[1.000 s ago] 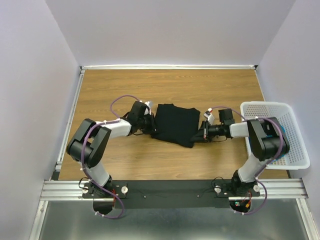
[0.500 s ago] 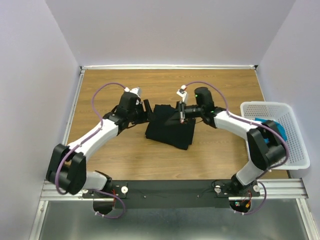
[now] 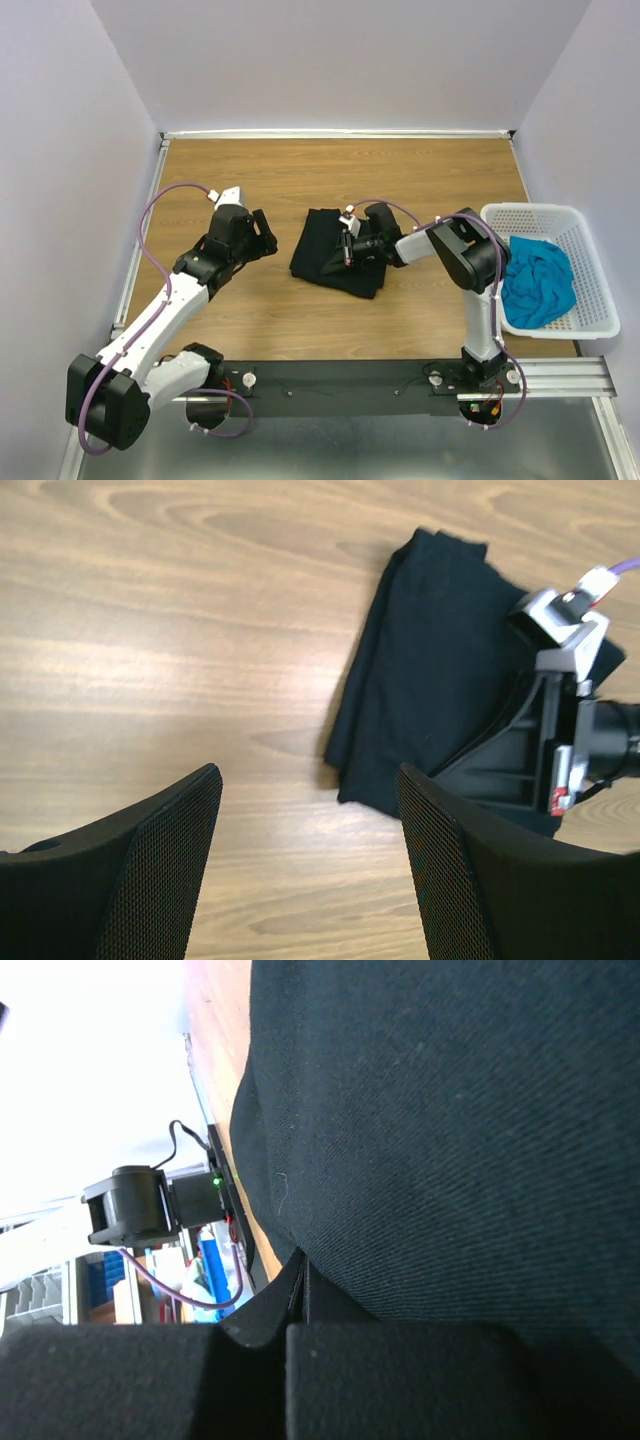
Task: Fold and stack the t-shirts
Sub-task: Fold the tshirt
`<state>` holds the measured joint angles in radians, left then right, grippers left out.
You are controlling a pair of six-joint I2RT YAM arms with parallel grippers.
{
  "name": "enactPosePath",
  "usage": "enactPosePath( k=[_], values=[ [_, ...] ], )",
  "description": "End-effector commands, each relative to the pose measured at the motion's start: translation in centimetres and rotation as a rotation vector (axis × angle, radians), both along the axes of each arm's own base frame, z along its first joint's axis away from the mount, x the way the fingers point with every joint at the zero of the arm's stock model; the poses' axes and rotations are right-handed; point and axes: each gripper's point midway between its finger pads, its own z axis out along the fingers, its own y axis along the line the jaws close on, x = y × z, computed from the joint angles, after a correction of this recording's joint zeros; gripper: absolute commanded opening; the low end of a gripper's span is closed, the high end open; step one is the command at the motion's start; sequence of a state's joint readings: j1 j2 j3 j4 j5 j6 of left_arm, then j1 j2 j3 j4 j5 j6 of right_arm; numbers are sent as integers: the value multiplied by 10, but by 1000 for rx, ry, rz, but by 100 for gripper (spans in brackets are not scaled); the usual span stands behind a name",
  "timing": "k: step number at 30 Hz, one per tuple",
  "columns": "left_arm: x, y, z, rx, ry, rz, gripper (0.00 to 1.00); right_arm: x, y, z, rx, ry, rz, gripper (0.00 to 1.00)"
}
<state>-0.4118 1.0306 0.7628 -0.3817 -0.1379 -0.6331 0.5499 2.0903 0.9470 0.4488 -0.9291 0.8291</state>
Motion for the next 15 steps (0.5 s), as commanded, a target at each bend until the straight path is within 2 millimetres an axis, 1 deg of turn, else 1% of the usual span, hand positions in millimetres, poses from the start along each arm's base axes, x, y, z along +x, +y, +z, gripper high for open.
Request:
enactPosePath(
  k=[1, 2, 3, 5, 6, 7, 8, 9, 10, 11, 13, 14, 15],
  values=[
    [-12, 14, -10, 32, 24, 41, 79, -2, -16, -54, -149, 15, -83, 1],
    [-12, 13, -11, 24, 23, 35, 79, 0, -16, -42, -136, -7, -84, 1],
    [-16, 10, -19, 17, 41, 20, 79, 2, -16, -34, -132, -24, -84, 1],
    [-16, 4, -24, -10, 48, 5, 79, 5, -15, -19, -131, -60, -76, 1],
    [-20, -2, -36, -30, 86, -17, 79, 8, -13, -3, -126, -92, -65, 1],
    [-18, -7, -37, -50, 86, -32, 79, 9, -13, 5, -121, -105, -66, 1],
    [-23, -14, -50, -65, 129, -62, 79, 9, -13, 14, -111, -110, -63, 1],
    [-23, -18, -53, -73, 139, -72, 79, 10, -12, 23, -97, -124, -60, 1],
    [-19, -21, -54, -81, 131, -73, 79, 10, -10, 40, -72, -150, -62, 1],
    [-21, -28, -64, -93, 167, -99, 79, 9, -10, 45, -63, -147, -61, 1],
    [-16, -36, -66, -95, 175, -115, 79, 6, -11, 54, -46, -153, -56, 1],
    [-12, -39, -73, -88, 187, -120, 79, 1, -11, 58, -38, -152, -49, 1],
    [-6, -44, -69, -88, 176, -127, 79, -1, -13, 60, -37, -153, -52, 1]
  ],
)
